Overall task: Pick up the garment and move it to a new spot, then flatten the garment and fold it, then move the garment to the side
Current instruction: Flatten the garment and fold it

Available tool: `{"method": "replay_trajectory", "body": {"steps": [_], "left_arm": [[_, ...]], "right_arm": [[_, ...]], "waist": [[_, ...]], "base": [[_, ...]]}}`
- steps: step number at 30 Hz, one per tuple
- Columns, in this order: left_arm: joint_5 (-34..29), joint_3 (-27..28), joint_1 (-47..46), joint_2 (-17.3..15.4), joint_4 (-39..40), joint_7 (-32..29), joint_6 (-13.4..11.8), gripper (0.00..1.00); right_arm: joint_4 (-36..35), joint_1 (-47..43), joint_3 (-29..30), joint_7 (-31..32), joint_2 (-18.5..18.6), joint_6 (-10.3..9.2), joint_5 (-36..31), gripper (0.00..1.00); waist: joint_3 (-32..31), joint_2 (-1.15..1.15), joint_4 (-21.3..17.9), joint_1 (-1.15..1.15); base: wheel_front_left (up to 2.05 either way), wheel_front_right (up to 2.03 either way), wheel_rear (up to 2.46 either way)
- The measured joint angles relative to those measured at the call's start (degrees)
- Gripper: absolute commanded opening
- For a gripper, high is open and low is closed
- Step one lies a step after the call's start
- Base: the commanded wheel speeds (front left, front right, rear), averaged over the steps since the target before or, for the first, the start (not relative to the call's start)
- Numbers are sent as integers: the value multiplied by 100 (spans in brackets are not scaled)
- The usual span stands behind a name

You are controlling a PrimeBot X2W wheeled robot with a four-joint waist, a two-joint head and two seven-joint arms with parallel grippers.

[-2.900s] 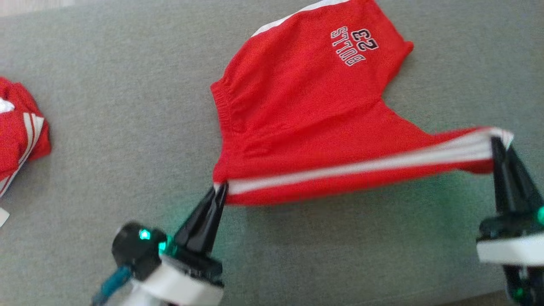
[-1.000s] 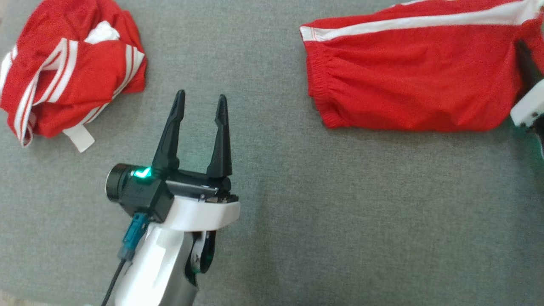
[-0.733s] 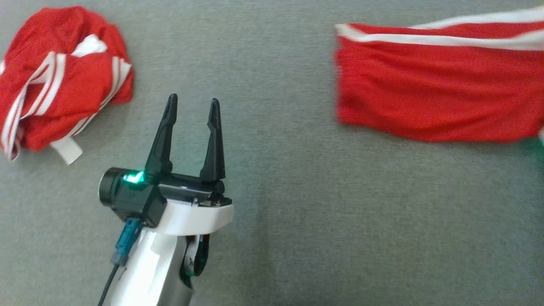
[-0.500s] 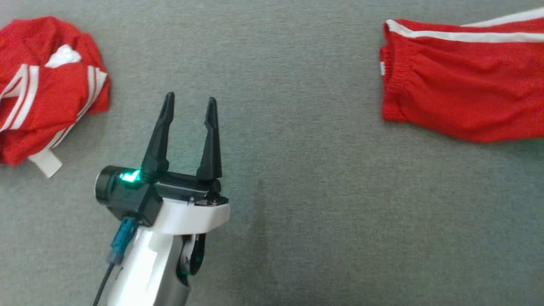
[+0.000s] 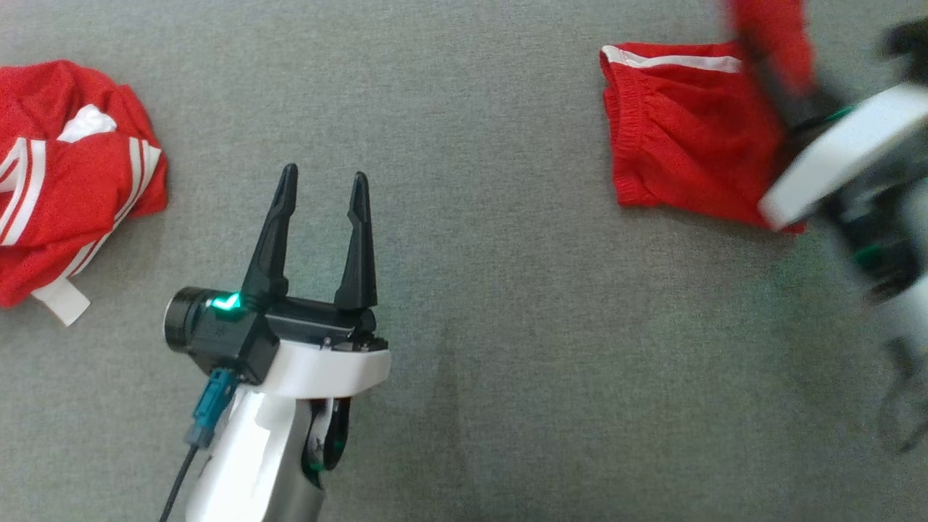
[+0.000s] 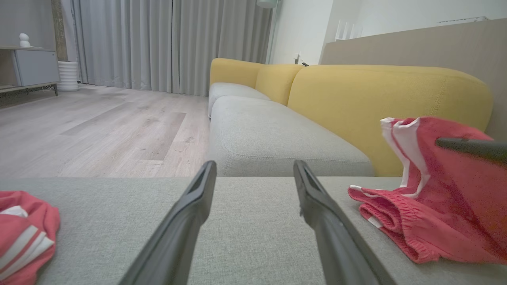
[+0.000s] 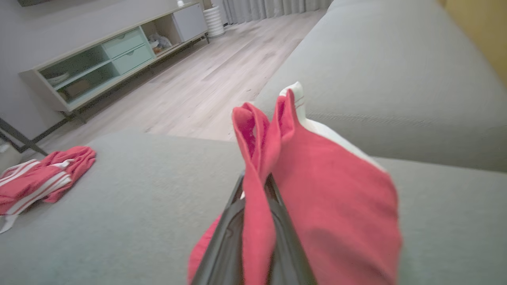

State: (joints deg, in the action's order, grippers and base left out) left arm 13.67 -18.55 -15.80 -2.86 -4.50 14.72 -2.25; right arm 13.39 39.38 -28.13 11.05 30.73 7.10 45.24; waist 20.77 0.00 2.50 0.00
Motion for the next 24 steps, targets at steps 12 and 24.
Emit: {"method": "replay_trajectory", "body": {"steps": [12,24], "left_arm": [[215,-42,176,3,-19,0,-137,100],[-81,586,1372,2,99,0,-313,100]], "right_arm": [[-338,-1028,855,-984,-1166,0,-1159,100],[198,-3131,1960,-2536,-1577,0,-2242,100]], "waist": [[-296,0,86,0],[-1313,0,-133,-1]], "base": [[0,0,0],[0,0,0]]}}
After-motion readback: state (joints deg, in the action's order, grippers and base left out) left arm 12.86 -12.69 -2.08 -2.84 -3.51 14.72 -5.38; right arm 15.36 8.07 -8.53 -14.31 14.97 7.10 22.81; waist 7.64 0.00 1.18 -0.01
